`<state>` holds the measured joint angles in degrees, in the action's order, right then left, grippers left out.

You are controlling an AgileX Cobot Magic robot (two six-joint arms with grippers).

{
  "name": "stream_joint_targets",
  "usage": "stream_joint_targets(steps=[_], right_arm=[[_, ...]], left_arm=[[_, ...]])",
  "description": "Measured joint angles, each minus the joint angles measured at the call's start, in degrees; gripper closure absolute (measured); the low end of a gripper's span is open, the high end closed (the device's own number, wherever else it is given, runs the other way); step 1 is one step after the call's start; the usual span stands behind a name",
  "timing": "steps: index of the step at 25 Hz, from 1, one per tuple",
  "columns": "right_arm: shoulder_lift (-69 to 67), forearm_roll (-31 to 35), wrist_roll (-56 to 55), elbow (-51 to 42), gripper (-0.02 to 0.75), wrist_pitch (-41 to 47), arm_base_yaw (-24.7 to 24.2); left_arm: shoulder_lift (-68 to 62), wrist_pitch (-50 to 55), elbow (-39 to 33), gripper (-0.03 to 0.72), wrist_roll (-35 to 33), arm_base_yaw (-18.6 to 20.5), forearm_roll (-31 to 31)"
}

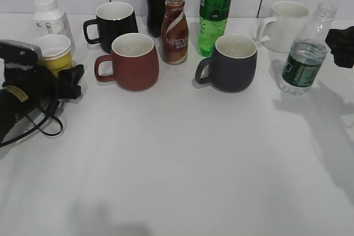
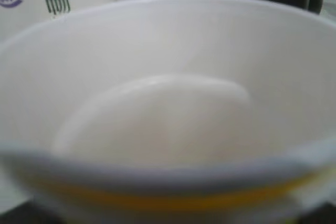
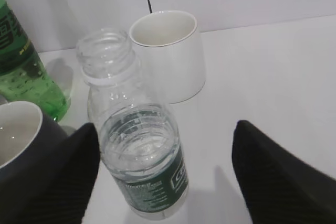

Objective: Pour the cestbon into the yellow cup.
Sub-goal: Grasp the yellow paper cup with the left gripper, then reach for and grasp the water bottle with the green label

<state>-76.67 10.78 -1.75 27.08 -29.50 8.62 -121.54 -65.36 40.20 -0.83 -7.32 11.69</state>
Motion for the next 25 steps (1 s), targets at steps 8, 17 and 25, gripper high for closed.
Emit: stream_joint_targets(steps=[8, 17, 25], right_arm=[[-0.56, -0.05, 0.00, 0.00, 0.149, -0.44, 0.00], [-8.73, -2.88, 0.40, 0.00, 0.149, -5.64, 0.05], [-15.29, -2.88, 1.37, 0.00, 0.149, -10.83, 0.05]], left_arm=[[0.00, -0.05, 0.04, 0.249, -0.05, 0.00, 0.46], [6.11, -3.46, -10.95, 0.249, -0.18, 0.00, 5.66], [15.40, -3.63, -20.98, 0.249, 0.83, -1.43, 16.07]])
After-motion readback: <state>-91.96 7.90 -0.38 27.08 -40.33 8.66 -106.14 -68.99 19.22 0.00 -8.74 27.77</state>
